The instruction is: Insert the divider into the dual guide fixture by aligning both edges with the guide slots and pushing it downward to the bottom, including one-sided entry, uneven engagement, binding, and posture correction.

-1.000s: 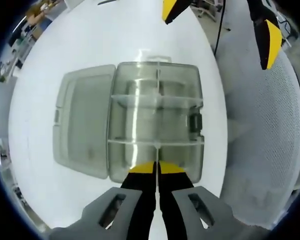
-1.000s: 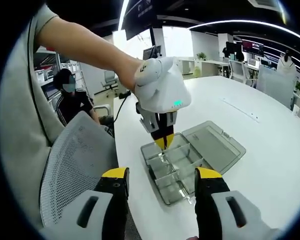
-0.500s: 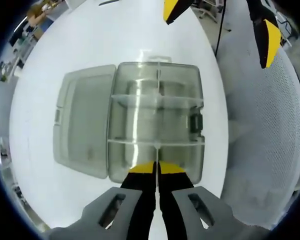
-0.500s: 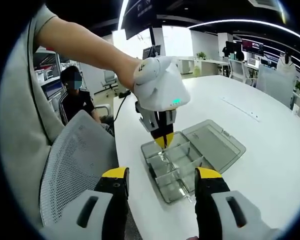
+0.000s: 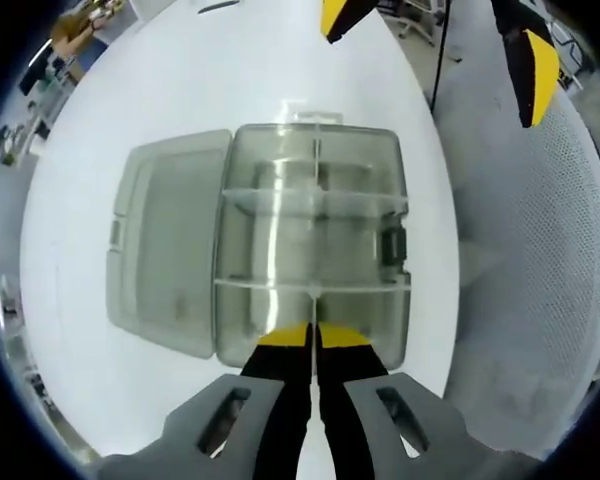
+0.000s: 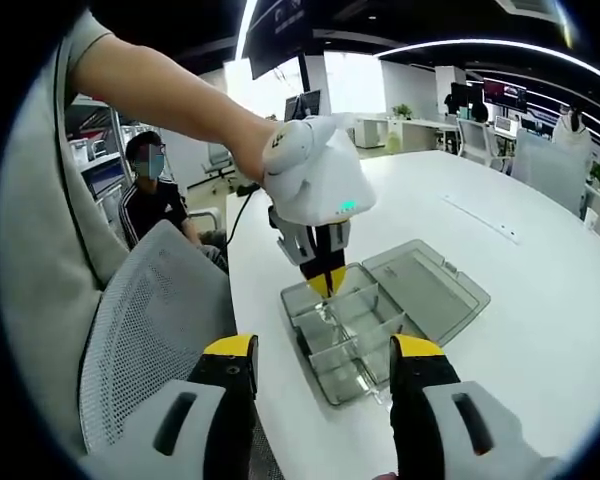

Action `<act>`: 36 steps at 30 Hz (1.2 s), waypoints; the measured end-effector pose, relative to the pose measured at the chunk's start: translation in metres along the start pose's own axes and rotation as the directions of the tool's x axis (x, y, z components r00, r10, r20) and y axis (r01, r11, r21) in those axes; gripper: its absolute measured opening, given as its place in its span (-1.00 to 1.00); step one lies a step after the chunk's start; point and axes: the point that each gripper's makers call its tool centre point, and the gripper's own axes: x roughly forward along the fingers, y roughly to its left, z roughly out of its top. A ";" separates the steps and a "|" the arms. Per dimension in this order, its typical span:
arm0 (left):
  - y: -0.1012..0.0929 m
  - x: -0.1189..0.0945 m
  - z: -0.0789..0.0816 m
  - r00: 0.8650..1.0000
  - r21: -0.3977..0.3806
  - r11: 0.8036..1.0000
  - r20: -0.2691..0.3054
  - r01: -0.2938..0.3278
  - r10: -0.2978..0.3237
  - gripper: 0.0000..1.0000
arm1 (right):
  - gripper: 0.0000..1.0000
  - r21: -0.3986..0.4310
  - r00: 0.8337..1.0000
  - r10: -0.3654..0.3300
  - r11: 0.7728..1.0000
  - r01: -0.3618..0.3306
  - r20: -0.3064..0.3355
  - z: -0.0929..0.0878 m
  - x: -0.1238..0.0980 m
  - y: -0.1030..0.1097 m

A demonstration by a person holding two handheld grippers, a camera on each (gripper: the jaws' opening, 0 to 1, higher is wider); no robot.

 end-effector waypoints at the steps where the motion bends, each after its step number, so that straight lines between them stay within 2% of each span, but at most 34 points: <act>1: 0.000 0.000 0.000 1.000 -0.002 1.000 0.001 -0.001 0.001 -1.00 | 0.00 0.000 1.000 0.000 1.000 0.000 0.000 0.000 0.000 0.000; 30: 0.000 0.004 -0.003 1.000 0.003 1.000 0.011 -0.027 0.027 -1.00 | 0.00 -0.009 1.000 -0.005 1.000 0.004 -0.005 0.002 -0.004 -0.002; 36: 0.000 0.004 -0.008 0.999 0.009 0.999 0.006 -0.038 0.038 -0.91 | 0.00 -0.011 1.000 -0.003 1.000 0.003 -0.004 0.003 -0.003 -0.002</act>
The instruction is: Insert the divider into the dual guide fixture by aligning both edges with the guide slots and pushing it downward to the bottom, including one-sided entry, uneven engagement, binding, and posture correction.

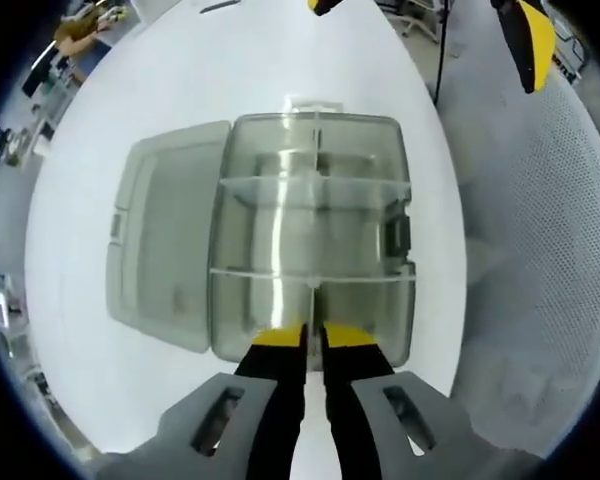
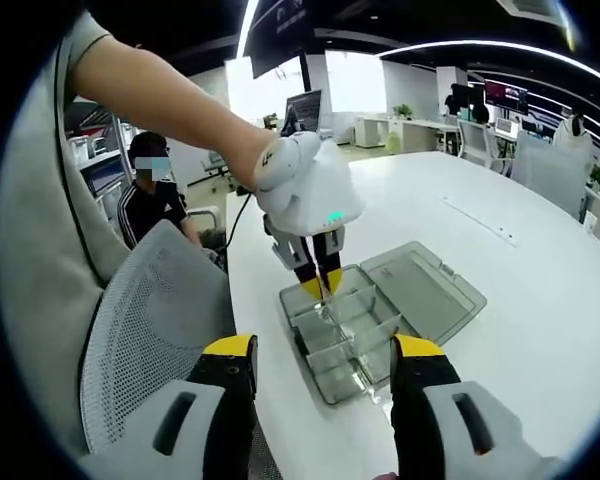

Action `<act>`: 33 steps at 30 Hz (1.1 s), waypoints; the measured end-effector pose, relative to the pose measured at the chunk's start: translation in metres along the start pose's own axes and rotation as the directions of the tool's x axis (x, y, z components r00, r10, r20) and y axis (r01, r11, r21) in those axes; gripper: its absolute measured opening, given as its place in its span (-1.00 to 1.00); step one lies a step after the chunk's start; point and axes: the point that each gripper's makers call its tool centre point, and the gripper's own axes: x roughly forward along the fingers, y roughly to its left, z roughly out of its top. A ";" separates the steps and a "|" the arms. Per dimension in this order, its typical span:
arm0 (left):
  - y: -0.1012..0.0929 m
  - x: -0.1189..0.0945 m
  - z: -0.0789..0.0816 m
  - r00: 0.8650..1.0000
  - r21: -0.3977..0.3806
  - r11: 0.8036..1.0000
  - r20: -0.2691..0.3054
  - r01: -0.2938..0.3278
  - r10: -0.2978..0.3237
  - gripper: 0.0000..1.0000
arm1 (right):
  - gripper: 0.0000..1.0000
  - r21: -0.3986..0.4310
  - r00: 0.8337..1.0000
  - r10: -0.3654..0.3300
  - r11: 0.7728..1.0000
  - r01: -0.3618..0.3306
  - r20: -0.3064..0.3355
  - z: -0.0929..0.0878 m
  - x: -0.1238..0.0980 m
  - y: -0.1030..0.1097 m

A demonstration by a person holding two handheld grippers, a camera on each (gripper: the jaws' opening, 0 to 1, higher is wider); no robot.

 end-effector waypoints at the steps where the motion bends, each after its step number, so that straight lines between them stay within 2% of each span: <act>1: 0.001 -0.001 0.001 1.000 -0.005 1.000 0.009 -0.007 0.007 -0.88 | 0.00 0.000 1.000 0.000 1.000 0.000 0.000 0.000 0.000 0.000; 22: 0.005 -0.005 0.002 0.999 -0.032 0.999 0.034 -0.031 0.032 -0.82 | 0.01 0.000 1.000 0.002 1.000 -0.002 0.000 0.000 0.001 0.001; 33: 0.006 -0.012 0.007 0.996 -0.050 0.998 0.068 -0.048 0.052 -0.75 | 0.02 -0.002 1.000 0.001 1.000 -0.001 -0.003 -0.001 0.000 0.000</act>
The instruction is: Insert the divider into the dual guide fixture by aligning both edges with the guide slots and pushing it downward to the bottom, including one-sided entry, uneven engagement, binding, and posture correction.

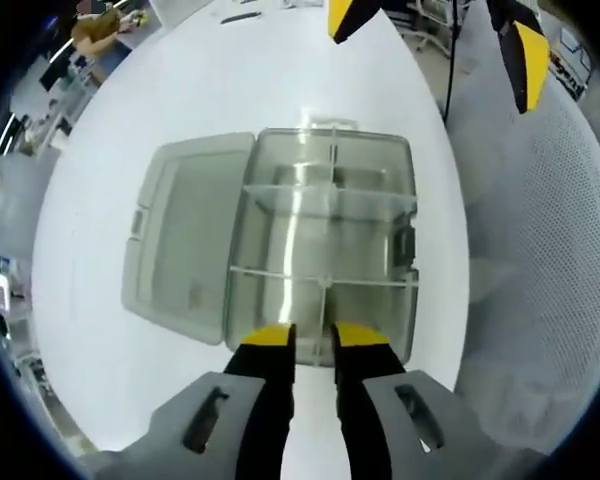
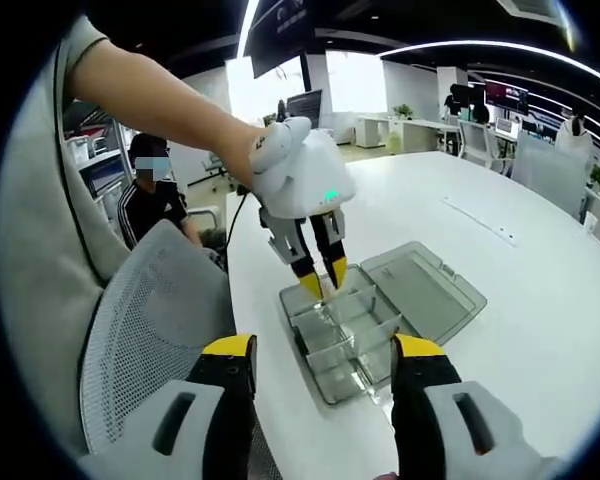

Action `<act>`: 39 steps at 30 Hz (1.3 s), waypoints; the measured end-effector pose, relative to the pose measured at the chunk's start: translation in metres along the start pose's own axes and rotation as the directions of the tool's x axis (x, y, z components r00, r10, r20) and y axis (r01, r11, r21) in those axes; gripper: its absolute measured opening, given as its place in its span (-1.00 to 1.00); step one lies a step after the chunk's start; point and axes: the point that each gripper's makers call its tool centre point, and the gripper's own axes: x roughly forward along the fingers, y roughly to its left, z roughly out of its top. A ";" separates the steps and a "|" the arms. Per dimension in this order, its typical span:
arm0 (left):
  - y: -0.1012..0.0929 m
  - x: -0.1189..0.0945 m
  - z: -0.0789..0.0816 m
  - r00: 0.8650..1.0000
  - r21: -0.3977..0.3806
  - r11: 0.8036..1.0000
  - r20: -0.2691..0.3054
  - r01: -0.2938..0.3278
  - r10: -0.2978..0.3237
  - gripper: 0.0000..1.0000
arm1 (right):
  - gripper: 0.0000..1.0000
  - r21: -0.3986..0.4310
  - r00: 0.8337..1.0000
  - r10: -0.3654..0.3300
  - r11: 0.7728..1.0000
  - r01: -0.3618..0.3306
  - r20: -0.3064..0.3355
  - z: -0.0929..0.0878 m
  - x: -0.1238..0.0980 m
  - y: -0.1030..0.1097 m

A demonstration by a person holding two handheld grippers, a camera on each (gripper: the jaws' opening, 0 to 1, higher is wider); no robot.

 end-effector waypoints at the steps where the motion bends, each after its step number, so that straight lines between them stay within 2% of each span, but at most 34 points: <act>1: 0.000 -0.001 0.001 1.000 -0.001 1.000 0.006 -0.003 0.003 -0.74 | 0.02 0.000 1.000 0.000 1.000 0.000 0.000 0.000 0.000 0.000; 23: 0.003 -0.016 0.007 0.994 -0.054 0.996 0.084 -0.071 0.075 -0.60 | 0.04 0.003 1.000 0.012 1.000 -0.012 -0.017 -0.003 -0.001 0.002; 39: 0.003 -0.032 0.006 0.979 -0.137 0.983 0.151 -0.120 0.141 -0.60 | 0.06 0.001 0.999 0.019 1.000 -0.019 -0.033 -0.005 0.003 0.003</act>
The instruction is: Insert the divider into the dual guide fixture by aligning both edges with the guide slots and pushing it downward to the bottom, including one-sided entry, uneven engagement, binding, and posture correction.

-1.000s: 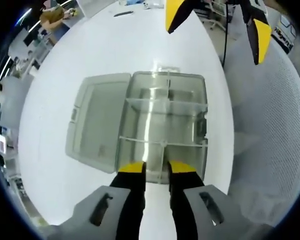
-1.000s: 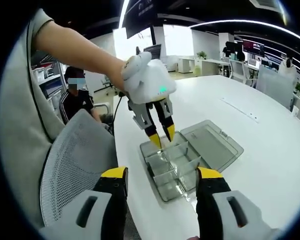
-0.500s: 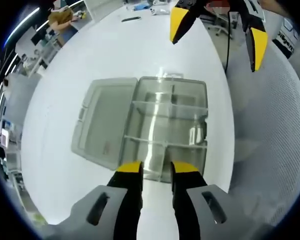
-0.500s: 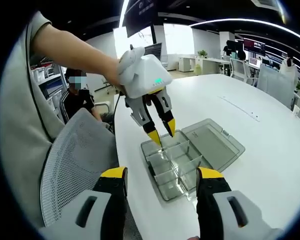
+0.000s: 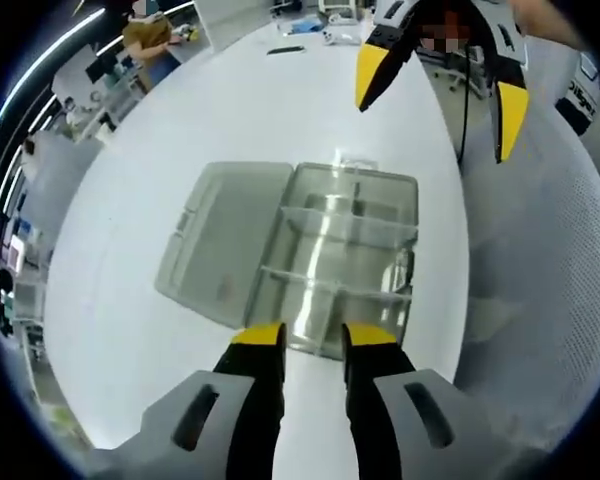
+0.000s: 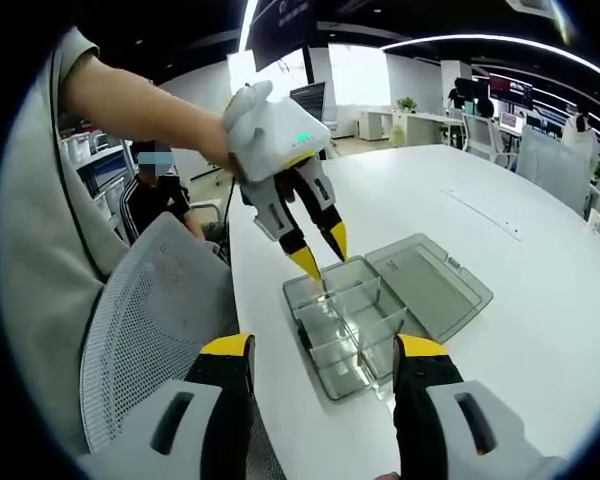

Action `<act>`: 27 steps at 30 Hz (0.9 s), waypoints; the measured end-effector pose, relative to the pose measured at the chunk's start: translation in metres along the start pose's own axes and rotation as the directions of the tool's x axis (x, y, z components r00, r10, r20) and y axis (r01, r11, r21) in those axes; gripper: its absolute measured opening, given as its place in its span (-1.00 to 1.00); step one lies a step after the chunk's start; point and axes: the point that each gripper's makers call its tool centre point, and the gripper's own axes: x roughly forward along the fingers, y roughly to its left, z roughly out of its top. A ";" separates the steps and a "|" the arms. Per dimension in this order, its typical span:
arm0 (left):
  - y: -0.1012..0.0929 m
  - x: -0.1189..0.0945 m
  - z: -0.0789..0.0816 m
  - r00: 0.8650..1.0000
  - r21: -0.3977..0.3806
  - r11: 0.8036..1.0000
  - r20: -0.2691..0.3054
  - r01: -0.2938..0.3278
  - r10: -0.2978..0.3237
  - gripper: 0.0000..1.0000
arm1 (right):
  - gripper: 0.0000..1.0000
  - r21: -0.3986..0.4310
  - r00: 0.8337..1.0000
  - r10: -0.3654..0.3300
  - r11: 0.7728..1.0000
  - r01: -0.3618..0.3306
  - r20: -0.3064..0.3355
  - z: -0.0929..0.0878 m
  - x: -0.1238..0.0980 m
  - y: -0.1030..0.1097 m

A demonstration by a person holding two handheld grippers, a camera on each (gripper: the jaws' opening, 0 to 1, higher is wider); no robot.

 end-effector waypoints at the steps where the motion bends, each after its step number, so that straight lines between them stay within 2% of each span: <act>1: -0.001 -0.001 0.002 1.000 -0.001 1.000 0.006 -0.003 0.003 -0.60 | 0.06 0.001 1.000 0.001 1.000 -0.001 -0.002 0.000 0.000 0.000; 14: -0.007 -0.011 0.019 0.995 -0.062 0.997 0.084 -0.040 0.045 -0.60 | 0.06 0.006 1.000 0.001 1.000 -0.001 -0.017 -0.010 -0.002 0.003; 27: -0.010 -0.023 0.033 0.984 -0.132 0.990 0.159 -0.057 0.078 -0.58 | 0.09 0.011 0.999 -0.001 1.000 0.001 -0.034 -0.012 -0.003 0.001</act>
